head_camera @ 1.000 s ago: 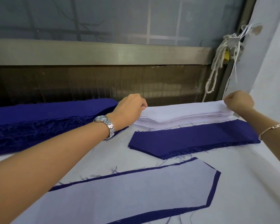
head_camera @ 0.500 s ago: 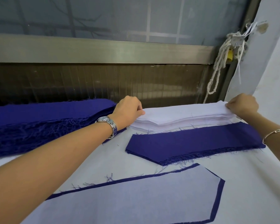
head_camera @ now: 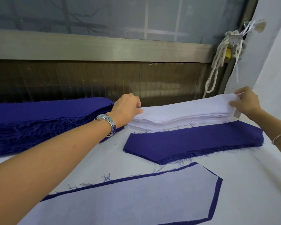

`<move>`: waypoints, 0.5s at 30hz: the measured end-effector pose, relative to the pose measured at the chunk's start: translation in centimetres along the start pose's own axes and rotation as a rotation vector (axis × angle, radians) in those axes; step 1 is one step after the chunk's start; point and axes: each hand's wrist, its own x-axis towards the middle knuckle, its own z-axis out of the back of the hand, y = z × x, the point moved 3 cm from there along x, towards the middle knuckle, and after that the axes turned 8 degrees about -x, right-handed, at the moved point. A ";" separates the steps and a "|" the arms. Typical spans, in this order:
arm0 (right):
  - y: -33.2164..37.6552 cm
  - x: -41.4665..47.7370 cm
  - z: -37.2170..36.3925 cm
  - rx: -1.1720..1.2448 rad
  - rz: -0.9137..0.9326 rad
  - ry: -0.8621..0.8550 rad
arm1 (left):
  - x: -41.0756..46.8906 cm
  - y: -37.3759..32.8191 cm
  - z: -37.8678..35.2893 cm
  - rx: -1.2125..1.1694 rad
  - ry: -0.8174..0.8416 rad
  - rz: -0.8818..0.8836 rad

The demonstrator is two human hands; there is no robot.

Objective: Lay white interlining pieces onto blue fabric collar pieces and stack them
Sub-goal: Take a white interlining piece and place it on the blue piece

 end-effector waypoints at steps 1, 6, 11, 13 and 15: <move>-0.2 0.1 0.1 0.019 -0.004 0.013 | 0.1 0.1 -0.1 0.021 0.016 -0.010; -1.3 0.4 0.5 0.088 -0.006 0.058 | 0.9 0.5 -0.3 0.073 0.079 -0.032; -1.6 0.0 0.9 0.149 -0.017 0.067 | 1.1 0.5 -0.3 0.044 0.077 -0.064; -1.6 -0.2 1.0 0.162 -0.019 0.064 | 0.9 0.3 0.0 0.032 0.037 -0.091; -1.6 -0.2 1.0 0.189 -0.035 0.057 | 0.5 0.0 0.4 -0.008 -0.015 -0.108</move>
